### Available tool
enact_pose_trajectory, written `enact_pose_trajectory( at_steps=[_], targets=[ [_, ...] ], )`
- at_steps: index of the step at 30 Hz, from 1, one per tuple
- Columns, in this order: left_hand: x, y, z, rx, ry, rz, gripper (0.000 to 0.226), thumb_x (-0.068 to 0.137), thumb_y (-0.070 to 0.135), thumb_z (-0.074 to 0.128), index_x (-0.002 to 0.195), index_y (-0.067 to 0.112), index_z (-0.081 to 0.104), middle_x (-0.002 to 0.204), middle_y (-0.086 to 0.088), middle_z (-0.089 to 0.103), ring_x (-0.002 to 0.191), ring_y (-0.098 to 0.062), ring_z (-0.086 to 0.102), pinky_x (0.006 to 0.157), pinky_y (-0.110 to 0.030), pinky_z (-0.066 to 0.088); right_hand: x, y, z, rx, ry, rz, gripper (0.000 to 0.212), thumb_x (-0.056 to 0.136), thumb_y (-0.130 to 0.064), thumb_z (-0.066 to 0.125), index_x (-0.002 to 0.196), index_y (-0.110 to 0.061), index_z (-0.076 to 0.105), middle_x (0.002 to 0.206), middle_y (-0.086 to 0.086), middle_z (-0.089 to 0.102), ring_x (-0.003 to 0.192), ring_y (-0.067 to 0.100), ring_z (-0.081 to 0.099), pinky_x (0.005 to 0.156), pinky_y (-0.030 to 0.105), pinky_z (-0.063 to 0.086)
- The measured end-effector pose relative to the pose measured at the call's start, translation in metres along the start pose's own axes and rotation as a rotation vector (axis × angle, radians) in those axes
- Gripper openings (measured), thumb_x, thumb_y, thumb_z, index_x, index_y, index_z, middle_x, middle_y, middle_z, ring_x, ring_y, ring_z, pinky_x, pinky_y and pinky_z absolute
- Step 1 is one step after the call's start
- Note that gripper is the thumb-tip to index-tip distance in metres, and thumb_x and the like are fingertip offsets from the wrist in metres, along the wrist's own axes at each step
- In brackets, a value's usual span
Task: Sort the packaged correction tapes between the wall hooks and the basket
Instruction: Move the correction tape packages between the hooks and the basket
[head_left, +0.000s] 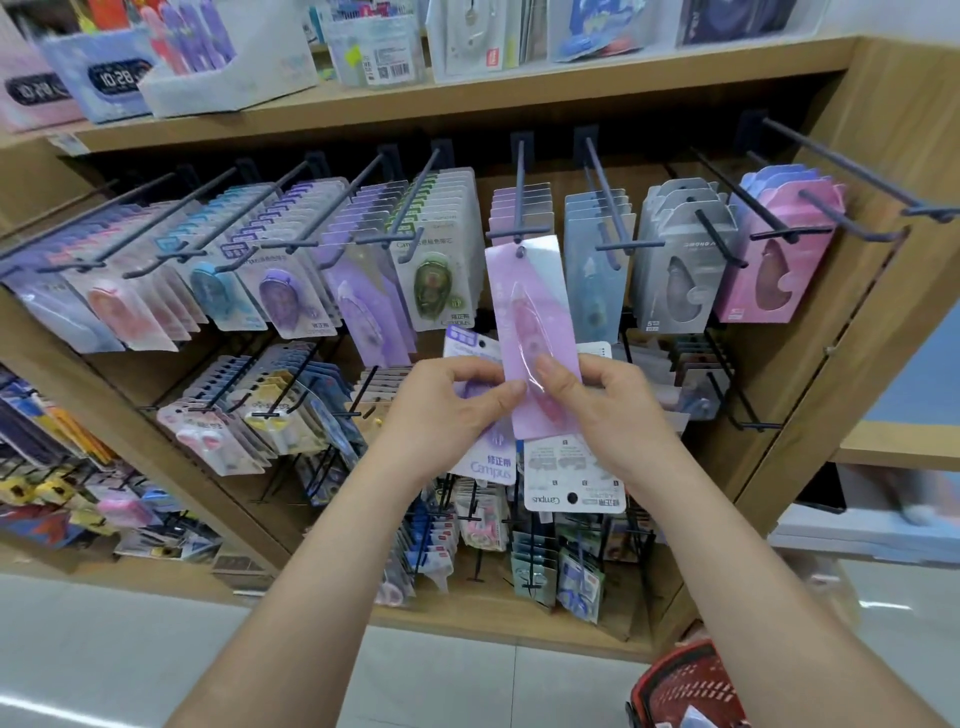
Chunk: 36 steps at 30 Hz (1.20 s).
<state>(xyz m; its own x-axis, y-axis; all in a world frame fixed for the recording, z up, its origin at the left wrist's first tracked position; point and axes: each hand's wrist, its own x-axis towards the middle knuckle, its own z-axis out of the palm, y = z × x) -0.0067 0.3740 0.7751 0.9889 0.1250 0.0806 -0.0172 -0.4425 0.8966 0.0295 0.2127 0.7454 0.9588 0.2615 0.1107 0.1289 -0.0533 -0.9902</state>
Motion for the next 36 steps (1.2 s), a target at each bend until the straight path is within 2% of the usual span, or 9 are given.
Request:
enact_pose_trajectory(
  at_steps=[2,5,8,12,18,24,27,29,36],
  targets=[
    [0.003,-0.001,0.004,-0.072,-0.009,-0.064,0.015,0.091,0.018,0.07,0.081,0.008,0.074,0.072,-0.009,0.068,0.058,-0.01,0.054,0.058,-0.015,0.045,0.001,-0.001,0.001,-0.016,0.03,0.006,0.044,0.08,-0.062,0.06,0.08,-0.02,0.074,0.072,-0.012,0.066,0.067,0.008,0.058,0.069,0.032,0.045],
    [0.011,-0.006,0.01,-0.119,0.056,-0.133,0.021,0.094,0.017,0.066,0.078,0.004,0.072,0.059,-0.001,0.057,0.045,-0.006,0.041,0.048,-0.013,0.037,-0.004,-0.003,-0.008,-0.124,0.08,0.012,0.014,0.101,-0.031,0.053,0.108,-0.023,0.063,0.097,-0.014,0.062,0.074,-0.001,0.056,0.068,0.022,0.046],
    [0.026,-0.011,0.014,-0.079,0.104,-0.142,0.025,0.095,0.021,0.065,0.07,0.018,0.07,0.048,0.01,0.054,0.043,-0.004,0.043,0.05,-0.017,0.038,-0.019,-0.001,-0.023,-0.158,0.124,0.028,0.051,0.098,-0.003,0.05,0.123,-0.045,0.035,0.105,-0.008,0.053,0.064,0.008,0.057,0.053,0.028,0.051],
    [0.053,-0.023,0.019,0.005,0.167,-0.134,0.032,0.091,0.028,0.068,0.061,0.019,0.069,0.044,0.009,0.054,0.049,-0.014,0.047,0.063,-0.03,0.043,-0.033,0.0,-0.033,-0.108,0.262,-0.077,0.066,0.092,-0.005,0.066,0.136,-0.044,0.036,0.122,-0.008,0.06,0.095,0.009,0.066,0.077,0.026,0.059],
    [0.032,-0.029,0.008,0.359,0.316,-0.143,0.049,0.095,0.047,0.055,0.061,0.013,0.065,0.051,0.002,0.059,0.059,-0.02,0.055,0.061,-0.032,0.043,-0.046,-0.013,-0.034,-0.06,0.276,-0.301,0.019,0.091,-0.011,0.07,0.094,-0.029,0.063,0.091,-0.005,0.068,0.082,0.004,0.066,0.066,0.021,0.055],
    [-0.023,-0.01,0.023,-0.352,-0.282,-0.504,0.079,0.091,0.07,0.035,0.08,0.006,0.08,0.098,-0.012,0.076,0.094,-0.029,0.067,0.094,-0.04,0.05,-0.056,-0.017,-0.02,-0.14,0.082,-0.501,0.038,0.083,0.012,0.068,0.082,-0.025,0.06,0.111,-0.011,0.071,0.118,0.005,0.061,0.095,0.018,0.048],
    [-0.025,0.0,0.028,-0.689,-0.25,-0.492,0.043,0.085,0.051,0.059,0.092,0.013,0.077,0.092,-0.013,0.074,0.084,-0.024,0.071,0.074,-0.032,0.056,-0.06,-0.004,-0.008,-0.161,-0.064,-0.462,0.033,0.079,0.003,0.068,0.077,-0.029,0.06,0.114,-0.012,0.072,0.128,0.005,0.055,0.103,0.027,0.047],
    [-0.021,-0.001,0.031,-0.575,-0.136,-0.423,0.019,0.088,0.032,0.065,0.085,0.017,0.075,0.079,-0.004,0.072,0.07,-0.015,0.068,0.059,-0.024,0.051,-0.065,0.0,-0.007,-0.19,-0.105,-0.419,0.022,0.078,-0.008,0.075,0.074,-0.025,0.062,0.117,-0.016,0.07,0.131,0.002,0.051,0.102,0.025,0.046],
    [-0.024,-0.007,0.028,-0.531,-0.029,-0.321,0.01,0.092,0.016,0.061,0.092,0.007,0.067,0.085,-0.011,0.073,0.076,-0.026,0.067,0.075,-0.039,0.051,-0.059,0.005,-0.021,0.109,0.032,-0.007,0.043,0.078,-0.057,0.075,0.114,-0.059,0.053,0.132,-0.012,0.06,0.123,0.01,0.059,0.102,0.046,0.051]
  ],
)
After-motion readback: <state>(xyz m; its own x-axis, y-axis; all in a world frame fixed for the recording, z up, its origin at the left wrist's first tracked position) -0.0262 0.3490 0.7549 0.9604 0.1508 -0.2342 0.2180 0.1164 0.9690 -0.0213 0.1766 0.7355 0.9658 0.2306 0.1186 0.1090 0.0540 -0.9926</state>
